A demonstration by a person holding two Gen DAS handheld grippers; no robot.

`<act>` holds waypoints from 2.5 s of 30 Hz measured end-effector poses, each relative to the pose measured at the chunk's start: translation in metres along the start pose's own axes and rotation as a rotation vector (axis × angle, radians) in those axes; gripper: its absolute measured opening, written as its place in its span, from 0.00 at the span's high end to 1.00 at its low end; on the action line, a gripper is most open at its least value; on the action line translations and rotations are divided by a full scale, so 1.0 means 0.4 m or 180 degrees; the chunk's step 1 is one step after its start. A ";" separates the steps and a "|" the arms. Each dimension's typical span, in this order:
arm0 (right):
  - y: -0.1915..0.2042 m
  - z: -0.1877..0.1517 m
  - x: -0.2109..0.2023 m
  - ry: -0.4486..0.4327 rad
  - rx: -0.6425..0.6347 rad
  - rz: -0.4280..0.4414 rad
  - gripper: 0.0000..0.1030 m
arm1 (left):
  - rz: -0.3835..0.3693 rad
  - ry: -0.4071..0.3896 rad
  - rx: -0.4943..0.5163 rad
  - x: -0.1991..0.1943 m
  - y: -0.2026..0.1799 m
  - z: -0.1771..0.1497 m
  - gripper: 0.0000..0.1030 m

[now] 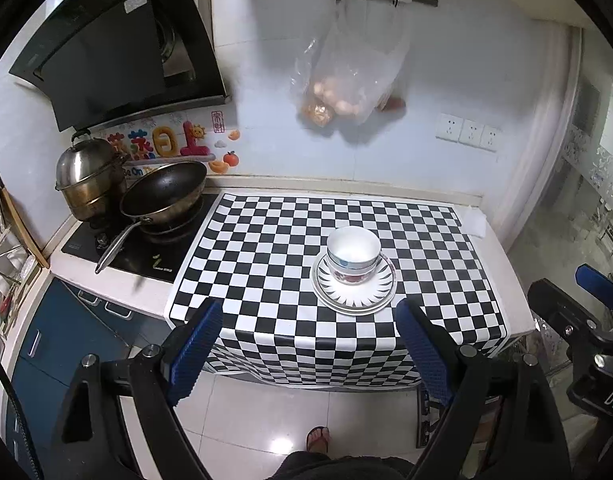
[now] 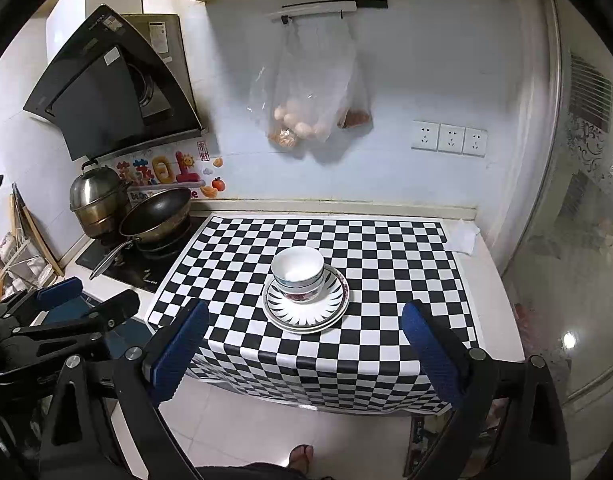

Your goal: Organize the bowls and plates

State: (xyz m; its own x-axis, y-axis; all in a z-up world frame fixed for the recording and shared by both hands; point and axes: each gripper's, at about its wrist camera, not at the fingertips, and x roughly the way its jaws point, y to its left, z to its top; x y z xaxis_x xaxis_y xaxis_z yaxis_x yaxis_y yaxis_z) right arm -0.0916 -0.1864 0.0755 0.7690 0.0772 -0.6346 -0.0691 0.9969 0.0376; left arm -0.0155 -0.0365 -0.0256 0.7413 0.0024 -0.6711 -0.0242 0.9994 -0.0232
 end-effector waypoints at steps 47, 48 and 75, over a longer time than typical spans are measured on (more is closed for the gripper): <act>-0.017 -0.002 -0.016 -0.0011 0.0080 -0.0231 0.03 | -0.0075 -0.0023 0.0046 -0.027 0.001 -0.012 0.01; -0.017 -0.002 -0.017 -0.0013 0.0075 -0.0232 0.03 | -0.0079 -0.0021 0.0048 -0.026 0.001 -0.012 0.01; -0.031 -0.015 -0.018 -0.0027 0.0119 -0.0366 0.03 | -0.0077 -0.0072 0.0088 -0.015 -0.024 0.009 0.01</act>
